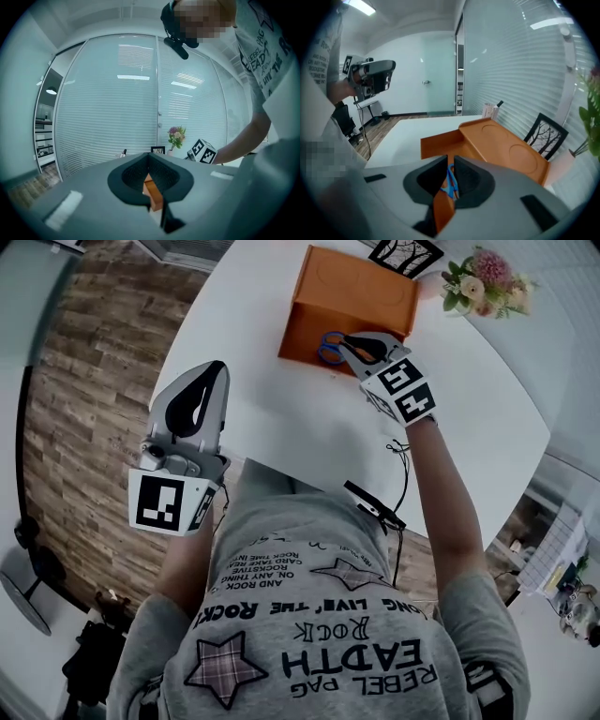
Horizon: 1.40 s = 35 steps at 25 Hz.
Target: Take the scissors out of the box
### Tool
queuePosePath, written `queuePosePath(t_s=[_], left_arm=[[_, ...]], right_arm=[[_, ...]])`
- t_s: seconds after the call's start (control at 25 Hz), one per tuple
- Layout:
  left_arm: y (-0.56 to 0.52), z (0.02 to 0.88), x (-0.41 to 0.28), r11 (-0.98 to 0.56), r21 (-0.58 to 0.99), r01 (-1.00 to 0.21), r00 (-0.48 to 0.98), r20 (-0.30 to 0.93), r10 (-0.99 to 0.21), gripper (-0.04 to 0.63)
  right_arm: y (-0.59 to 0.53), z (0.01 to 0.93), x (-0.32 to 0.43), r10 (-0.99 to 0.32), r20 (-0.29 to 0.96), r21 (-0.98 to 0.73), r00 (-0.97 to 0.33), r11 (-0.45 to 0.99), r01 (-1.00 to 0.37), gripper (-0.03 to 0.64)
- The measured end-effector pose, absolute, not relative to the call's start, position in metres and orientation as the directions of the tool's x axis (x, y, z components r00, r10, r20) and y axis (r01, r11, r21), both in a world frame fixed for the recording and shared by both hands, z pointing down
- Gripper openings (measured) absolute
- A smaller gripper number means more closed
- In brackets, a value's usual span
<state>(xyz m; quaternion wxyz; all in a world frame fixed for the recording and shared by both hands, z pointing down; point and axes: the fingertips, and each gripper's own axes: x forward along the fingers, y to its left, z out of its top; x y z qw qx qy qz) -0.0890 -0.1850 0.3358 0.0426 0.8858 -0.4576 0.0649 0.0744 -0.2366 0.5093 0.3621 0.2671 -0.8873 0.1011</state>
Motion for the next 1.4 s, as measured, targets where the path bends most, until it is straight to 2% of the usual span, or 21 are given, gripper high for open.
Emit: queuePosePath(t_s=[0.44,0.6,0.68,1.2,1.4], left_arm=[[-0.189,0.344,-0.082,-0.577,0.03,-0.816,0.575,0.155,-0.804,0.009],[-0.188,0.346,-0.08,-0.58,0.034,-0.814,0.578,0.154,-0.801,0.009],[-0.187,0.346,-0.08,-0.578,0.039,-0.815,0.577,0.156,-0.802,0.009],[-0.184,0.351,-0.087,-0.561,0.05,-0.826,0.561,0.167,-0.811,0.009],[-0.185,0.351,-0.088,-0.558,0.046,-0.829,0.557,0.169,-0.813,0.009]], right_arm=[[-0.238,0.564,0.058,-0.265,0.806,0.029,-0.53,0.911,-0.411,0.019],[-0.236,0.581,0.055,-0.212,0.839,0.01,-0.501,0.927,-0.375,0.106],[-0.237,0.585,0.055,-0.199,0.849,0.009,-0.49,0.931,-0.364,0.11],[-0.237,0.596,0.053,-0.144,0.887,-0.009,-0.439,0.945,-0.328,0.11],[-0.235,0.597,0.051,-0.15,0.891,0.01,-0.428,0.951,-0.31,0.083]])
